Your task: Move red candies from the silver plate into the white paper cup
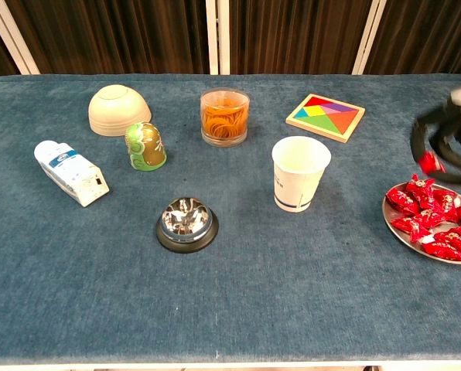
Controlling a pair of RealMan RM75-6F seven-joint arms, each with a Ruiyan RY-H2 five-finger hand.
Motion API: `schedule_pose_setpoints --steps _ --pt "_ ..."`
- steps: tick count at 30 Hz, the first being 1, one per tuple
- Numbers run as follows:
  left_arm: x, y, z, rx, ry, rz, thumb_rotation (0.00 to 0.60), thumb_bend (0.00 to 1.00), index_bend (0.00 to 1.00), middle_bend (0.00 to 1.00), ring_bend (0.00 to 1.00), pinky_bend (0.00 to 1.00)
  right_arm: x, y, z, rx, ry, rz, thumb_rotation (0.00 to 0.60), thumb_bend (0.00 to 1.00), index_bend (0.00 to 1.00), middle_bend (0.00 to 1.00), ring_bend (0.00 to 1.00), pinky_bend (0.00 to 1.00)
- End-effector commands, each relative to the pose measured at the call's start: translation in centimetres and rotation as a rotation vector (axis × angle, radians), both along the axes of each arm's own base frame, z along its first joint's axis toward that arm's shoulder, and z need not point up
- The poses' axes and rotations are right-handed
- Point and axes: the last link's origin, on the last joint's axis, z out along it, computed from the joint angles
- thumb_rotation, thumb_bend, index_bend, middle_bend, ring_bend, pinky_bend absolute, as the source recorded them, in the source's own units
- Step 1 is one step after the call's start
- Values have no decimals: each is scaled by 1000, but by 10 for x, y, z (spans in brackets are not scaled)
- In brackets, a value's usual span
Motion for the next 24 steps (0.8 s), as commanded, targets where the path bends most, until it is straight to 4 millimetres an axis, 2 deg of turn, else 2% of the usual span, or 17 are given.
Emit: schedule_pose_setpoints --steps 1,6,10,16,20,24 --pt "1 0 -1 -3 0 -2 600 0 95 62 0 0 34 -20 7 -33 -83 60 600 561 608 801 966 1000" --pt "1 1 0 -3 4 -2 600 0 95 62 0 0 65 -39 -15 4 -106 88 600 561 589 801 966 1000" --pt "1 1 1 -2 7 -1 600 0 95 62 0 0 79 -43 -37 51 -101 103 600 558 578 801 966 1000" --pt "-1 0 2 1 6 6 600 0 95 62 0 0 85 -40 -59 100 -68 118 600 556 556 801 966 1000" --pt "-2 0 1 0 3 7 600 0 95 62 0 0 85 -40 -68 104 -47 124 600 551 485 801 966 1000" --pt "-3 0 0 0 1 9 600 0 95 62 0 0 87 -40 -73 93 -50 131 600 472 422 801 966 1000"
